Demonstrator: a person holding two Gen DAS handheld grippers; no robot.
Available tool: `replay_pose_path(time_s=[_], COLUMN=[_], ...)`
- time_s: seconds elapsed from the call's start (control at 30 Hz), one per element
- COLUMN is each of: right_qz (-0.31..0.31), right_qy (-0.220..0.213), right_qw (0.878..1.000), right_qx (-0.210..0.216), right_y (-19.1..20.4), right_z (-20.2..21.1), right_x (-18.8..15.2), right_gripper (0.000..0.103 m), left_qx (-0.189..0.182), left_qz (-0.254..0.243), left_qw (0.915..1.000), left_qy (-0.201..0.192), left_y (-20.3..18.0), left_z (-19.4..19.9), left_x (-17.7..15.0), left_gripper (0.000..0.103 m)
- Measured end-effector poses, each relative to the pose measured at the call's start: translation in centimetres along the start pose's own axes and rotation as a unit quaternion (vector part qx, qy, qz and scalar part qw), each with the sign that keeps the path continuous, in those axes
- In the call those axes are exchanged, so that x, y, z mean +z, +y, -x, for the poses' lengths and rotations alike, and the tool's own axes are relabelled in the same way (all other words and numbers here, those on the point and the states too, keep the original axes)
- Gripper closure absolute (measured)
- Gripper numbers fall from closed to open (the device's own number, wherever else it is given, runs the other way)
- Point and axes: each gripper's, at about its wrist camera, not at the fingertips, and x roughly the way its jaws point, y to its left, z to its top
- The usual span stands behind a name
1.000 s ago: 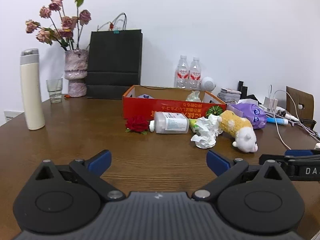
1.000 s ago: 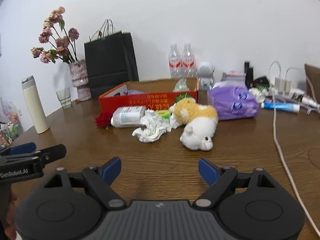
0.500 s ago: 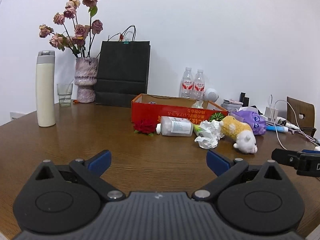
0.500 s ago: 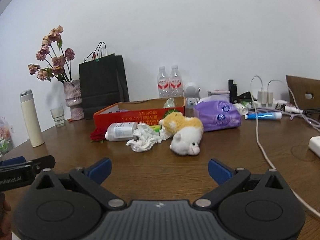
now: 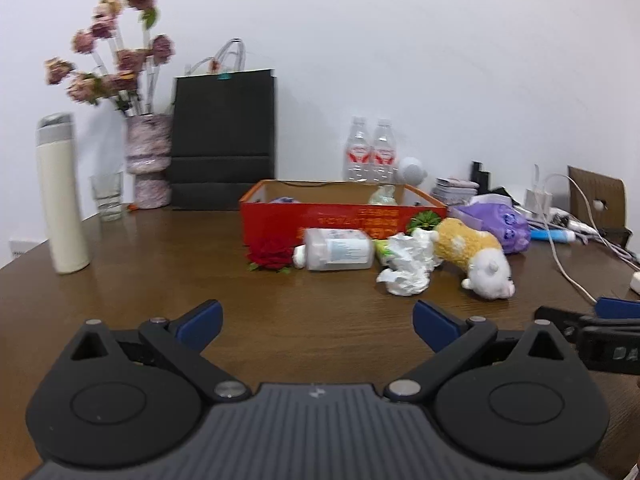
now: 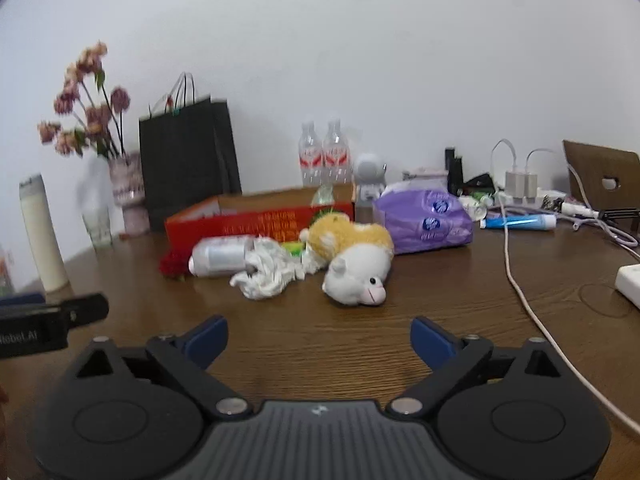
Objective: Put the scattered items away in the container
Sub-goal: 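Withdraw both tools from the box back over the table, then grasp the crumpled tissue with the left tool while the right tool grasps the plush toy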
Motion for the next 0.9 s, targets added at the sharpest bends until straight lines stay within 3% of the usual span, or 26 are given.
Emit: replay_pose_path(time_s=[0.2,0.4,0.63,0.73,0.8,0.9], right_qz=[0.0,0.019,-0.032,-0.046,-0.044,-0.036], right_qy=[0.047,0.056,0.079,0.092,0.099,0.109], right_qw=[0.999,0.998,0.995,0.994,0.993,0.992], right_qx=[-0.015,-0.023,-0.045,-0.048,-0.047,-0.045], right_y=[-1.0,-1.5,-3.8,-4.6,-4.7,-4.7], right_z=[-3.2,-6.4,-11.4,-13.2,-14.2,-15.5], right_x=[1.6,3.3,6.0,6.5,6.7,6.9], right_gripper=[0.022,0.023,0.023,0.023,0.023,0.023], left_qx=[-0.019,-0.061,-0.107,-0.11,-0.112,-0.111], left_qz=[0.003,-0.013,-0.021,-0.032,-0.033,-0.027], left_qw=[0.9995,0.9958,0.9883,0.9861,0.9847,0.9824], left_qy=[0.027,0.066,0.107,0.12,0.13,0.148], left_y=[-0.9,-2.6,-4.7,-5.2,-5.3,-5.4], left_z=[-3.7,-8.8,-14.9,-16.9,-17.9,-19.4], left_x=[2.1,3.8,4.3,4.3,4.1,4.0], left_gripper=[0.0,0.0,0.0,0.012,0.03,0.048])
